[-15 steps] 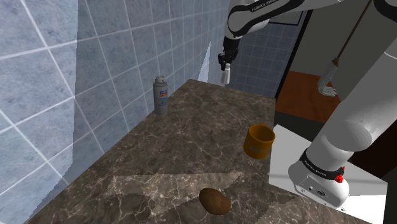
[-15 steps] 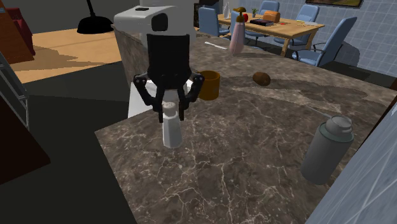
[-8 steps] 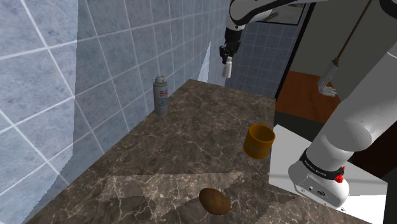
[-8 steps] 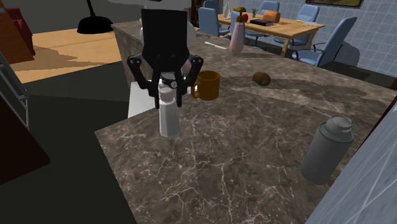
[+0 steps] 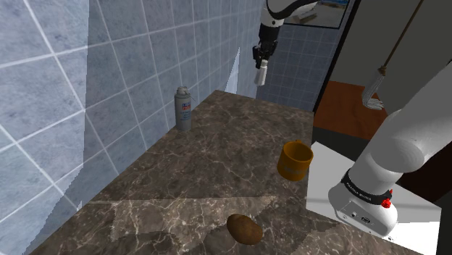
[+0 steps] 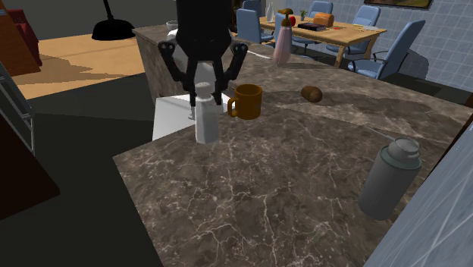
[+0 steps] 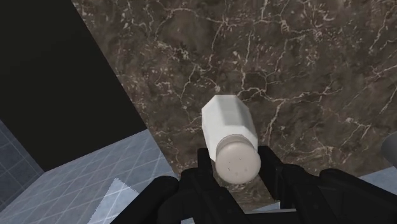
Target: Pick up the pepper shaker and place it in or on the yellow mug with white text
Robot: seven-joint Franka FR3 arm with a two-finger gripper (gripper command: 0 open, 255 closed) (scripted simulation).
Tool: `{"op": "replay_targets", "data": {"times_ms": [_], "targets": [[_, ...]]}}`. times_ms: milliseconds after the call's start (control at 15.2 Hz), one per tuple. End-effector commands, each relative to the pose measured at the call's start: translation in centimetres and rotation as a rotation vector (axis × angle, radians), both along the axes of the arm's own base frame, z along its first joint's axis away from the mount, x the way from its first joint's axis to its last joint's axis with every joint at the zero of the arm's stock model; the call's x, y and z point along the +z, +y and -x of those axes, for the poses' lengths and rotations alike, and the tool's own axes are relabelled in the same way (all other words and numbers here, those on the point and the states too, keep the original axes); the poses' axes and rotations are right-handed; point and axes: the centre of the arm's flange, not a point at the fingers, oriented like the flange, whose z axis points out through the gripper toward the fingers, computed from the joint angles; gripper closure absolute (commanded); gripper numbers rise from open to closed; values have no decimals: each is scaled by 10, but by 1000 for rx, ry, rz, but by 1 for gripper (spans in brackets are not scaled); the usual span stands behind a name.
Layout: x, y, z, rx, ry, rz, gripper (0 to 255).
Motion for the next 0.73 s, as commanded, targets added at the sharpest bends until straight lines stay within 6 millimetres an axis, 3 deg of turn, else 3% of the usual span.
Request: {"op": "replay_targets", "data": {"times_ms": [0, 660], "targets": [[4, 11, 23, 0, 0, 0, 255], [17, 73, 139, 0, 0, 0, 255]]}}
